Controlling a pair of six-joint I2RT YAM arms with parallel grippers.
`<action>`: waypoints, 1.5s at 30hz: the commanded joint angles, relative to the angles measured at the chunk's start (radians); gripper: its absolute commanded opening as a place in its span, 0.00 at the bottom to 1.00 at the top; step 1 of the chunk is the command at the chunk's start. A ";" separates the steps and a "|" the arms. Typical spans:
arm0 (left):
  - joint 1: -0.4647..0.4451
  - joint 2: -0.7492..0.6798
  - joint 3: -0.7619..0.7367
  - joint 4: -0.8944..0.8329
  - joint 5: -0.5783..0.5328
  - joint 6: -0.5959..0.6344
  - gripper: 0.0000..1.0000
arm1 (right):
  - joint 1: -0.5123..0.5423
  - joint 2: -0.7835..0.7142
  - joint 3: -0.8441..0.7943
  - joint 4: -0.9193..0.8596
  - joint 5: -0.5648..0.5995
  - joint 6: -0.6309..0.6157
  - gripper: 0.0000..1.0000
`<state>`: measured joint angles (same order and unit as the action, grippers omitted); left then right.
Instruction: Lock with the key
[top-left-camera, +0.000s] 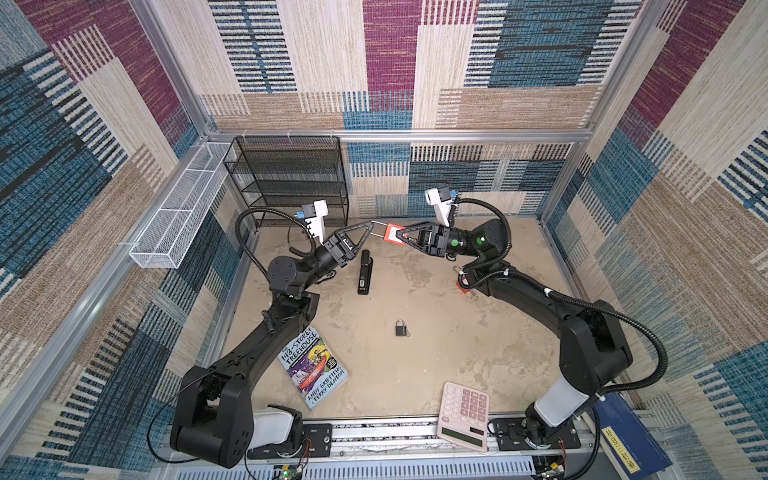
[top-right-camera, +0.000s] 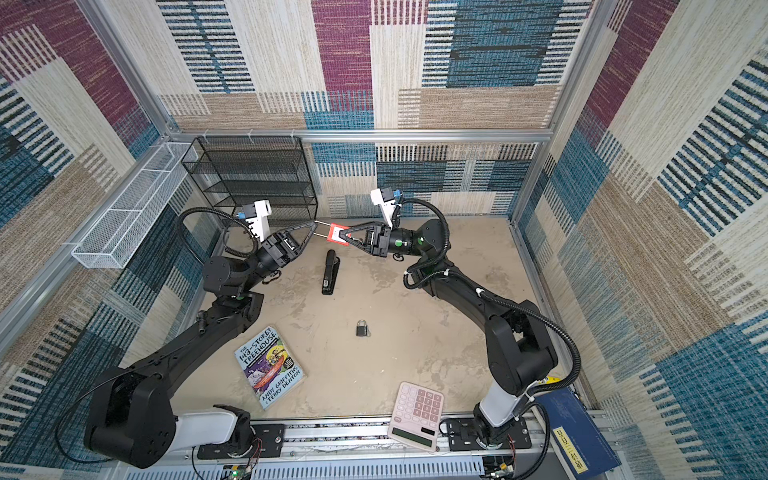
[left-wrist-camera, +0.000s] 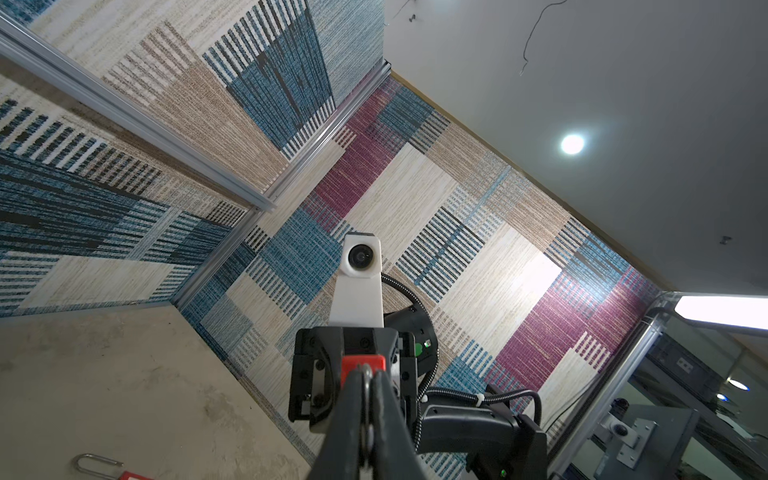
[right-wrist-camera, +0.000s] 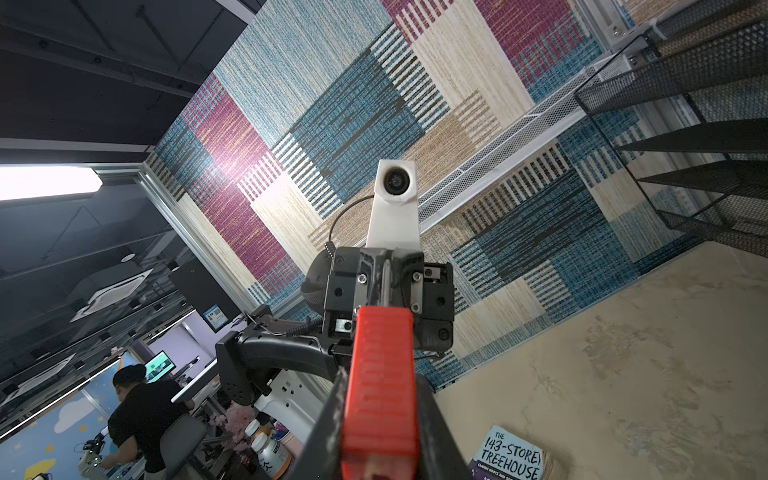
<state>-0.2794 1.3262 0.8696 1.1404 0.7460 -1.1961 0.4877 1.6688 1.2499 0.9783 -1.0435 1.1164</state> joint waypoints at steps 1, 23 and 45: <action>-0.001 0.001 0.003 -0.042 0.070 0.025 0.10 | 0.005 -0.016 0.013 0.110 0.001 0.039 0.03; -0.040 0.009 -0.027 0.001 0.035 0.021 0.27 | 0.037 -0.035 0.065 -0.216 0.074 -0.237 0.02; -0.034 -0.029 -0.011 -0.049 0.031 0.064 0.45 | 0.046 -0.007 0.097 -0.306 0.063 -0.286 0.02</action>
<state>-0.3092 1.2945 0.8474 1.0660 0.7647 -1.1496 0.5289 1.6569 1.3319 0.6888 -0.9844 0.8513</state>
